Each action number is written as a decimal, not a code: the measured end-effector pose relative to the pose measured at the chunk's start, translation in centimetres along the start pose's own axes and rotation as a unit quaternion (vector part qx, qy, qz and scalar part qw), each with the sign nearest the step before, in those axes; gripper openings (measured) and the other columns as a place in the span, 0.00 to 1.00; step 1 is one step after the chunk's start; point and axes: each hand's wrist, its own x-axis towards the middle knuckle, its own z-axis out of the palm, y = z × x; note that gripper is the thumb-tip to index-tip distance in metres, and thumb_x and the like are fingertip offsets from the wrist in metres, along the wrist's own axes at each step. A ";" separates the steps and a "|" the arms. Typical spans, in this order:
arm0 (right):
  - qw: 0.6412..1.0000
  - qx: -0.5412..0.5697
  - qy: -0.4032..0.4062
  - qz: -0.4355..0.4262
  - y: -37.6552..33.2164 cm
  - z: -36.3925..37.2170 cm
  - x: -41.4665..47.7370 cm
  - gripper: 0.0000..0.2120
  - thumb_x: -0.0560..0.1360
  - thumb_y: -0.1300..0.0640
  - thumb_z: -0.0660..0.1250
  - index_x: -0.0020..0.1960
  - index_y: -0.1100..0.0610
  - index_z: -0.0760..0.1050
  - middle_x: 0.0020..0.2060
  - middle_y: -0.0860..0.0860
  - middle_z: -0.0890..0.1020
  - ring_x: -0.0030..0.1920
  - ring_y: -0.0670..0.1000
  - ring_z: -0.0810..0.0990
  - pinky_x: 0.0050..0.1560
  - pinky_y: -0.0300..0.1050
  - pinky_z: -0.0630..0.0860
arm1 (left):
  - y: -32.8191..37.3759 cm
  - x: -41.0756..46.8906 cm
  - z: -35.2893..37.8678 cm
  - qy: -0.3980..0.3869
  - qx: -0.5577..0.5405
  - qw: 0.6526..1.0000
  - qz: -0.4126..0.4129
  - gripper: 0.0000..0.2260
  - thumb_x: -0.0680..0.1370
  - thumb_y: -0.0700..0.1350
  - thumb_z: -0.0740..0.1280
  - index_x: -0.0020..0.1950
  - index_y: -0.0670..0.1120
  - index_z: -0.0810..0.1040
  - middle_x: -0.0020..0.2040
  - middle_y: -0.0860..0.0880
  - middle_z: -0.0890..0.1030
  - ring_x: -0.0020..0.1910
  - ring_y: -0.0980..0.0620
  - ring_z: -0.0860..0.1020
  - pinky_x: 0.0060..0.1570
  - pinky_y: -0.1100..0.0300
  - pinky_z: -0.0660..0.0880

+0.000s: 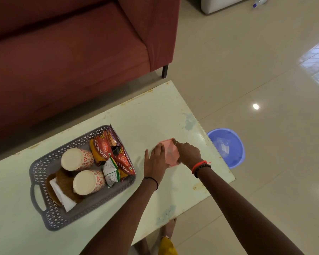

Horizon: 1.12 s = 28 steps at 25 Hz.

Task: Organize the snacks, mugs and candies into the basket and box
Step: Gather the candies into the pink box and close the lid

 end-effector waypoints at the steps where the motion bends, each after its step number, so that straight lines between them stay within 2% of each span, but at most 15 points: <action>1: 1.000 -0.020 0.012 -0.005 -0.1 0.1 0.0 0.38 0.75 0.62 0.67 0.78 0.51 0.50 0.52 0.56 0.81 0.50 0.58 0.82 0.46 0.49 0.79 | 0.0 0.1 -0.1 -0.002 0.000 1.000 0.000 0.32 0.77 0.54 0.63 0.74 0.44 0.54 0.75 0.45 0.59 0.73 0.49 0.61 0.73 0.46 0.55; 8: 0.994 -0.093 0.048 -0.032 -0.1 0.4 0.0 0.34 0.76 0.62 0.65 0.77 0.57 0.52 0.49 0.55 0.82 0.47 0.56 0.82 0.38 0.44 0.71 | 0.2 0.5 -0.8 -0.018 -0.006 1.000 0.001 0.35 0.72 0.53 0.70 0.73 0.43 0.56 0.74 0.45 0.60 0.72 0.47 0.64 0.73 0.51 0.57; 14: 0.989 -0.124 0.061 -0.054 0.1 0.5 0.3 0.33 0.76 0.62 0.65 0.76 0.59 0.54 0.46 0.55 0.82 0.45 0.56 0.82 0.37 0.45 0.69 | 0.7 0.9 -1.0 -0.032 -0.047 0.998 -0.015 0.35 0.71 0.50 0.72 0.72 0.42 0.59 0.72 0.45 0.63 0.67 0.47 0.68 0.70 0.57 0.65; 17: 0.989 -0.122 0.066 -0.056 0.1 0.6 0.4 0.34 0.76 0.62 0.66 0.77 0.59 0.52 0.46 0.55 0.83 0.45 0.56 0.82 0.37 0.45 0.68 | 0.9 1.2 -1.1 -0.049 -0.042 0.998 -0.022 0.35 0.71 0.49 0.72 0.72 0.41 0.58 0.72 0.44 0.62 0.66 0.47 0.69 0.69 0.58 0.66; 22: 0.987 -0.130 0.067 -0.060 0.3 1.1 0.7 0.33 0.76 0.61 0.66 0.76 0.61 0.54 0.44 0.55 0.82 0.38 0.54 0.78 0.38 0.45 0.71 | 1.3 1.4 -1.0 -0.048 0.026 0.999 -0.006 0.36 0.73 0.51 0.70 0.73 0.39 0.56 0.73 0.42 0.61 0.70 0.47 0.66 0.72 0.54 0.62; 28: 0.988 -0.116 0.064 -0.077 0.6 1.3 0.9 0.34 0.76 0.63 0.67 0.76 0.61 0.54 0.44 0.57 0.82 0.39 0.56 0.77 0.40 0.47 0.74 | 0.7 1.3 -0.2 -0.036 -0.011 0.999 -0.007 0.36 0.73 0.51 0.70 0.74 0.41 0.55 0.74 0.45 0.60 0.71 0.48 0.64 0.74 0.55 0.59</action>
